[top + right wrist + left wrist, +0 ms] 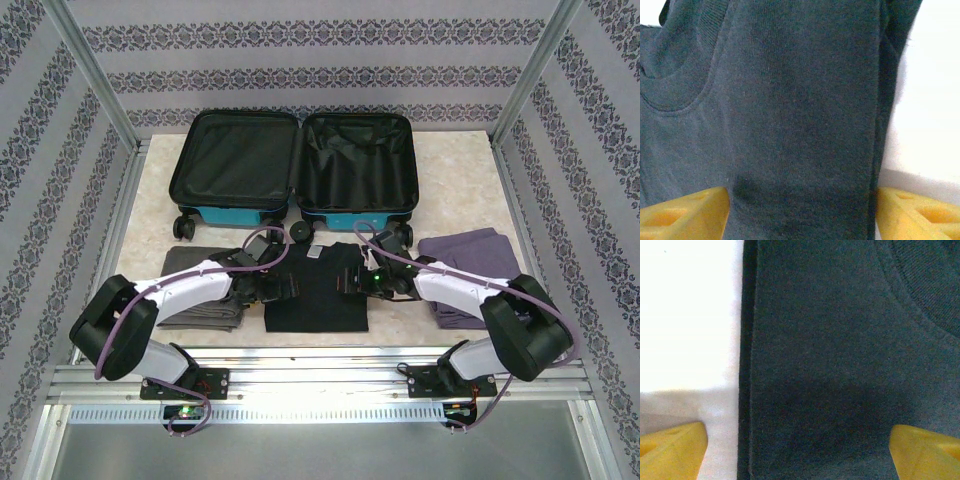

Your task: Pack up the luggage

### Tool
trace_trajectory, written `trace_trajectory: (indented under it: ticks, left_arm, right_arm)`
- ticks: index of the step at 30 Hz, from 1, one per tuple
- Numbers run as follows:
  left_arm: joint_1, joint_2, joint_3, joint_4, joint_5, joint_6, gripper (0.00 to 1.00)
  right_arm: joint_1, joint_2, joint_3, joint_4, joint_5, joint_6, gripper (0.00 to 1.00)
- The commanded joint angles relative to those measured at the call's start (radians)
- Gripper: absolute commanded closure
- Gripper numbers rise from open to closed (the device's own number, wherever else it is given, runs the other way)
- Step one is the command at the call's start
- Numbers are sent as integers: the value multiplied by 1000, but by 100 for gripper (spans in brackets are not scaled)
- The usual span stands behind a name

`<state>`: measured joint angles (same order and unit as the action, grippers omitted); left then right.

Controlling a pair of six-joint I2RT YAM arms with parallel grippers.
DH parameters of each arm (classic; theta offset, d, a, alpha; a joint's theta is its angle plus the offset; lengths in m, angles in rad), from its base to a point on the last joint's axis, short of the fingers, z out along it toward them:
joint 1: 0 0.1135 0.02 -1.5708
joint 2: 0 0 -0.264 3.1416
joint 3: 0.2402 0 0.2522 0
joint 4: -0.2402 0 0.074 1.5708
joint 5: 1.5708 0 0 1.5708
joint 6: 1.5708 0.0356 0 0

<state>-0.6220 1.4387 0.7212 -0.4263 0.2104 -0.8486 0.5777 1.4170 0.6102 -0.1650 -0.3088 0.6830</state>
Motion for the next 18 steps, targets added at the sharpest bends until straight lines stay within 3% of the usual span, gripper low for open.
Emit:
trace_trajectory:
  ticks: [1,18]
  left_arm:
    - [-16,32,11,94,55,16,6]
    - [-90,122,48,289,136,-21,10]
  right_arm:
    - [20,38,-8,34,-28,22,25]
    - [71,111,34,89,-78,43,36]
